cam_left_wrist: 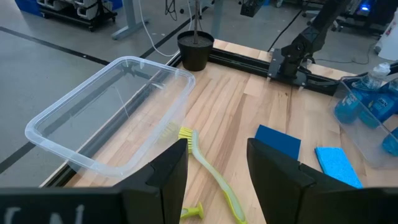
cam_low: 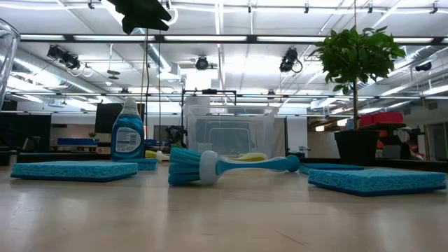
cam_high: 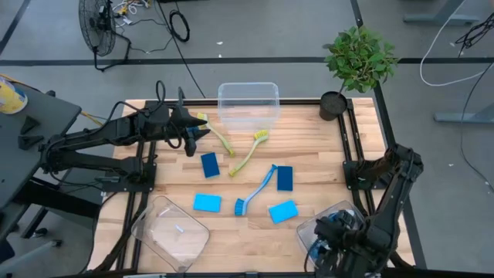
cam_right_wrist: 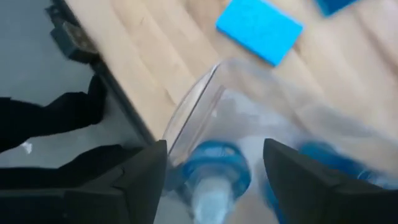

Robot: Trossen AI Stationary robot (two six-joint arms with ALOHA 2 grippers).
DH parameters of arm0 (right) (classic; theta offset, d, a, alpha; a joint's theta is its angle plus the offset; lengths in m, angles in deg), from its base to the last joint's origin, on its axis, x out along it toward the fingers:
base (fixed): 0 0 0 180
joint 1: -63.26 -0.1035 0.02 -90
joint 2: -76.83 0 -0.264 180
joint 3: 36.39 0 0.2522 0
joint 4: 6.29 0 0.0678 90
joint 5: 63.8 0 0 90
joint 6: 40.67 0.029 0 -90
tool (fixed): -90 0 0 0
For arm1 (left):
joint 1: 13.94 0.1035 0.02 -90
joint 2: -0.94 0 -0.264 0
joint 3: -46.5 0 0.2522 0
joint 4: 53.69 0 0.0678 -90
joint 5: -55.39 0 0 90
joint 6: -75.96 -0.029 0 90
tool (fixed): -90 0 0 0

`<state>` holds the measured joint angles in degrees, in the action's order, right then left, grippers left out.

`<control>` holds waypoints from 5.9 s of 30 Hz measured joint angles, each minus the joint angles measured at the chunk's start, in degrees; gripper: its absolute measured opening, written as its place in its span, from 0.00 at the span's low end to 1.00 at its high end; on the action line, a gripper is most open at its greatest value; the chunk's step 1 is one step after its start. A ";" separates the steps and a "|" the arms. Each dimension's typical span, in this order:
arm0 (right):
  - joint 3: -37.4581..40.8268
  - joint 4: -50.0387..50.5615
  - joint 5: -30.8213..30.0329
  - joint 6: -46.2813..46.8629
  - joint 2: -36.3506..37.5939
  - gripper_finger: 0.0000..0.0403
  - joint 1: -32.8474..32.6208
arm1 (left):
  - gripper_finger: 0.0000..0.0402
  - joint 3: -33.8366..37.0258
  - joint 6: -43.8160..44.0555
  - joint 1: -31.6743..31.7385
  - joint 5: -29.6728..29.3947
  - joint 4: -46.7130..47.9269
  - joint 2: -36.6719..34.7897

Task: Pick & Place Kitchen Sink Supplies
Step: Put the blue dishwashing liquid into the bottom right transparent bin

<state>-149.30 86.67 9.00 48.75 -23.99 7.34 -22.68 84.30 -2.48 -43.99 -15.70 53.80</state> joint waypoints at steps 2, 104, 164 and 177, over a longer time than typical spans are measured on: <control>0.00 1.72 -0.51 -0.54 0.00 0.68 0.97 | 0.42 0.00 0.02 0.00 0.37 0.00 0.00; 44.35 -53.70 15.33 -80.37 34.65 0.60 63.40 | 0.91 0.00 -6.48 27.72 5.55 22.40 14.70; 44.35 -54.03 13.58 -76.60 34.60 0.60 63.38 | 0.35 -10.37 -9.11 29.55 2.58 30.67 19.80; 44.35 -57.70 13.74 -76.86 37.09 0.60 63.36 | 0.35 -25.56 -9.13 21.36 10.51 29.84 19.78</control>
<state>-104.96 28.97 22.73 -28.12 13.10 70.70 -48.23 75.17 18.88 -33.48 14.14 73.58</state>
